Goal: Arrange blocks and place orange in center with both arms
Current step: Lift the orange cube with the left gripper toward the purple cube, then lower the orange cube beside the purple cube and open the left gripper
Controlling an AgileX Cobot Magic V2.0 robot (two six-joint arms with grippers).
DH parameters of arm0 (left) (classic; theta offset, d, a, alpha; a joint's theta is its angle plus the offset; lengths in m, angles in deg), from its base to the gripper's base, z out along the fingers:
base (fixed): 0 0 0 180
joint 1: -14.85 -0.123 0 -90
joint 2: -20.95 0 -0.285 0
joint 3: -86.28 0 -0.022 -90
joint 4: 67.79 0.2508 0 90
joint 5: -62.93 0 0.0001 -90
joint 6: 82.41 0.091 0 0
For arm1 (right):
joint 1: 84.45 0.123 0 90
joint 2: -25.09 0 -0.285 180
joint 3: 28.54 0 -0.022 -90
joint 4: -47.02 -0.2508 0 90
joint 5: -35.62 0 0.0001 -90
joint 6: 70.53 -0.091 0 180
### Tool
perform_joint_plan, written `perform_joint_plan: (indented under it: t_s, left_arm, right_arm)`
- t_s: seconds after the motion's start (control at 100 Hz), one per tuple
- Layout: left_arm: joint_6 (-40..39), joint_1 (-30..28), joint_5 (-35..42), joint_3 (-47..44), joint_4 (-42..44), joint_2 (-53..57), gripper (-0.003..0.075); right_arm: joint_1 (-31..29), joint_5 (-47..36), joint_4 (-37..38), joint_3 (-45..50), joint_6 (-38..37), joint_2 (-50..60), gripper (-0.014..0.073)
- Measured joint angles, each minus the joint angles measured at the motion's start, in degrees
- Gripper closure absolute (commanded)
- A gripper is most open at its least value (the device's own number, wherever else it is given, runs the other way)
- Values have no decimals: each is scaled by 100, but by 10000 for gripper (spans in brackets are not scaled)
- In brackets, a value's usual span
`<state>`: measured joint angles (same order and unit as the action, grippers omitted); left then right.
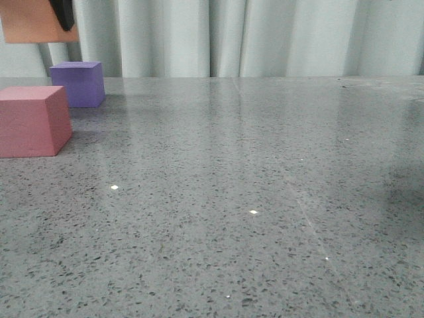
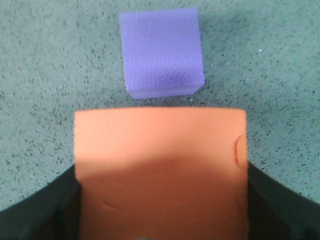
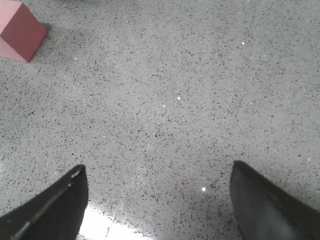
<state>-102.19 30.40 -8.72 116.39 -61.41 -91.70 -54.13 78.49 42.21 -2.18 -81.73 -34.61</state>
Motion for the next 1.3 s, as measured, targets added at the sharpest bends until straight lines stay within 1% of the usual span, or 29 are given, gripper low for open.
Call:
perform_joint_plan:
  t_s: [0.1, 0.4, 0.82, 1.07, 1.11, 1.16, 1.21, 1.26, 1.3]
  left_arm:
    - [-140, 0, 118, -216, 15, 0, 590]
    - [-236, 0, 527, -633, 14, -13, 590]
    - [-318, 0, 743, -700, 59, -574, 590]
    - [-329, 0, 780, -700, 97, -666, 586]
    - [-329, 0, 792, -700, 101, -666, 566]
    - [-329, 0, 792, -700, 101, -666, 523]
    - [-329, 0, 792, -700, 101, -666, 461]
    - [-329, 0, 792, -700, 101, -666, 373]
    - [-329, 0, 792, -700, 101, -666, 317]
  right_arm:
    - [0, 0, -4, 0, 0, 0, 13]
    - [0, 0, -4, 0, 0, 0, 13]
    - [0, 0, -4, 0, 0, 0, 13]
    - [0, 0, -4, 0, 0, 0, 13]
    - [0, 0, -4, 0, 0, 0, 13]
    - [0, 0, -4, 0, 0, 0, 13]
    - [0, 0, -4, 0, 0, 0, 13]
    - [0, 0, -4, 0, 0, 0, 13]
    - [0, 0, -4, 0, 0, 0, 13]
